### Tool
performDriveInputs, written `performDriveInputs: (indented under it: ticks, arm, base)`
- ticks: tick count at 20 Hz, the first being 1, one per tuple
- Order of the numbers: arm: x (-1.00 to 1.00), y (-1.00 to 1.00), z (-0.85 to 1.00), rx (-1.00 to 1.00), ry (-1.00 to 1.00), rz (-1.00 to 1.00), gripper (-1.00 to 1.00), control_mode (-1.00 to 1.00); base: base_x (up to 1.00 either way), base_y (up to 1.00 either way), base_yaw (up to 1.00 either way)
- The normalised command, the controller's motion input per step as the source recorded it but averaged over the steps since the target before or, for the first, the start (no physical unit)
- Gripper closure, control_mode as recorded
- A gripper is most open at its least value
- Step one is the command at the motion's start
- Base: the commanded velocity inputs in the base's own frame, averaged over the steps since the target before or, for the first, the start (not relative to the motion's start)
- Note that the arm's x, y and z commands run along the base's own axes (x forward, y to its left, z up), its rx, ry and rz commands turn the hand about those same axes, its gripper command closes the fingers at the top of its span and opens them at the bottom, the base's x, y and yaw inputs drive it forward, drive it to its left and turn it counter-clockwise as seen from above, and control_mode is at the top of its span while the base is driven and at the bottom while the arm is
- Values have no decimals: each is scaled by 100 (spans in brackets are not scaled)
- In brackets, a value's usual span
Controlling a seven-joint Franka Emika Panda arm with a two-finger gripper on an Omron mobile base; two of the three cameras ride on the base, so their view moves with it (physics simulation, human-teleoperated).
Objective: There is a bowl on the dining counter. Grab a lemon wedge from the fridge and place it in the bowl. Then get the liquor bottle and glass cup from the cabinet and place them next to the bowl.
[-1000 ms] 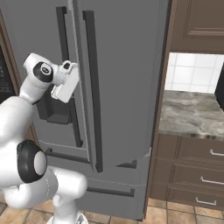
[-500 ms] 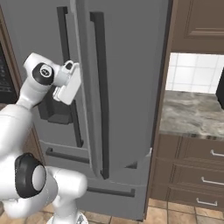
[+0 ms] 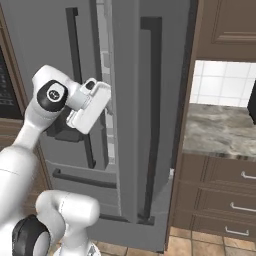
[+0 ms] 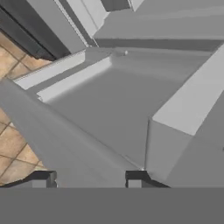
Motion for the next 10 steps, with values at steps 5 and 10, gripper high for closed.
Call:
performDriveInputs:
  ticks: [5,10]
  arm:
    - [-100,-100,0,7,0,-12,-100,-100]
    - [-93,-100,-6,10,5,-11,-100,-100]
  base:
    - [0,0,0]
    - [0,0,0]
